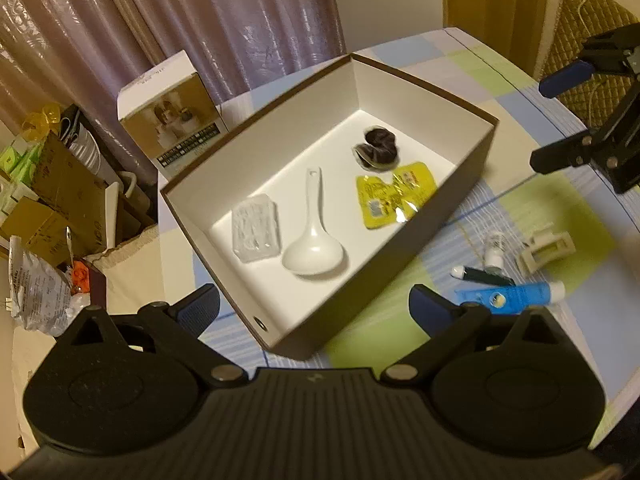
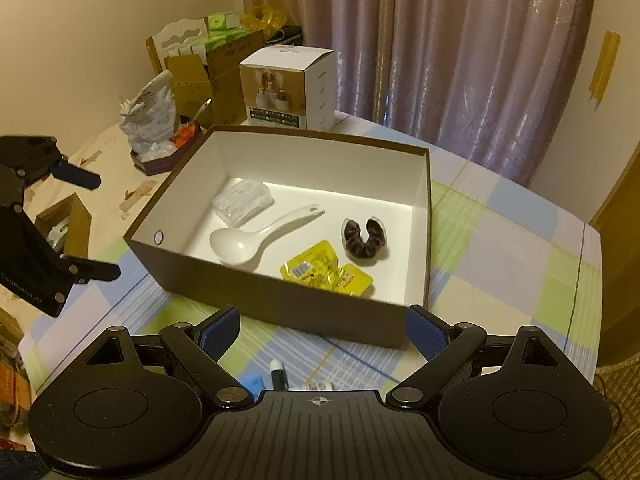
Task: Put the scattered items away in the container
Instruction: 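Move both tools to the remaining items and grasp the red snack packet with the left tool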
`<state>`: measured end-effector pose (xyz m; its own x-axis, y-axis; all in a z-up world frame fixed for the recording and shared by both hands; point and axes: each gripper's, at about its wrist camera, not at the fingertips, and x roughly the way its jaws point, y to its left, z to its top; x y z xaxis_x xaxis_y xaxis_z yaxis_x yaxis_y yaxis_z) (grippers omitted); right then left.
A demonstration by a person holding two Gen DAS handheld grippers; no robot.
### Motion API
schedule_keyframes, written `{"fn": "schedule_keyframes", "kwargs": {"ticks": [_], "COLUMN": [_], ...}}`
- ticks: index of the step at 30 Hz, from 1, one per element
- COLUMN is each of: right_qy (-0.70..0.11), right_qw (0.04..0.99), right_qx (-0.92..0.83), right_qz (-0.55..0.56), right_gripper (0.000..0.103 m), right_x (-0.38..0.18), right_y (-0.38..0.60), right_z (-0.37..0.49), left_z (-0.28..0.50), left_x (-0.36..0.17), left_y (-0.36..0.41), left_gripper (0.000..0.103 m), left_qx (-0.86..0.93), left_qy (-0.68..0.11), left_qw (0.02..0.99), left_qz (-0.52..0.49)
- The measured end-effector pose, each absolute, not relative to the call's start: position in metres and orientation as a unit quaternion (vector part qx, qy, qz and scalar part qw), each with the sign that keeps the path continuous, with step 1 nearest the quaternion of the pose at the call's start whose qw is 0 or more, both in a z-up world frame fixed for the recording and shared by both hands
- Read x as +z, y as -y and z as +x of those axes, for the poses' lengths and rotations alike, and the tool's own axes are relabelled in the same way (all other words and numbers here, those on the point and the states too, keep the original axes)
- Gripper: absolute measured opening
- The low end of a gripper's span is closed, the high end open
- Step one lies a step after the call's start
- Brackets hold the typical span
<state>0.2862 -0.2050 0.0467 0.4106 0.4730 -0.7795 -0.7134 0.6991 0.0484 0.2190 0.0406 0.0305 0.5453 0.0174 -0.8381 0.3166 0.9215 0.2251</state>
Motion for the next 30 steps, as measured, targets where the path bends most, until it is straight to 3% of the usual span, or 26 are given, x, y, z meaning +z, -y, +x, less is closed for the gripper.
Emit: {"fn": "schedule_keyframes", "kwargs": {"ticks": [12,30], "right_qy": [-0.402,-0.478], "right_qw": [0.837,0.819], "right_qx": [0.351,0.309], "right_qz": [-0.121,-0.078], "right_gripper": [0.095,0.095], "right_x": [0.028,-0.052], "right_y": [0.248,0.276], "right_z": [0.248,0.188], "left_z": [0.177,0.127], "left_x": [0.004,-0.048], "left_y": [-0.037,-0.030], "left_gripper": [0.100,0.100], "left_qx": [-0.118,-0.193], "left_qy": [-0.468,-0.447], "left_qw": [0.862,0.861], "left_qz": [0.155,0.146]}}
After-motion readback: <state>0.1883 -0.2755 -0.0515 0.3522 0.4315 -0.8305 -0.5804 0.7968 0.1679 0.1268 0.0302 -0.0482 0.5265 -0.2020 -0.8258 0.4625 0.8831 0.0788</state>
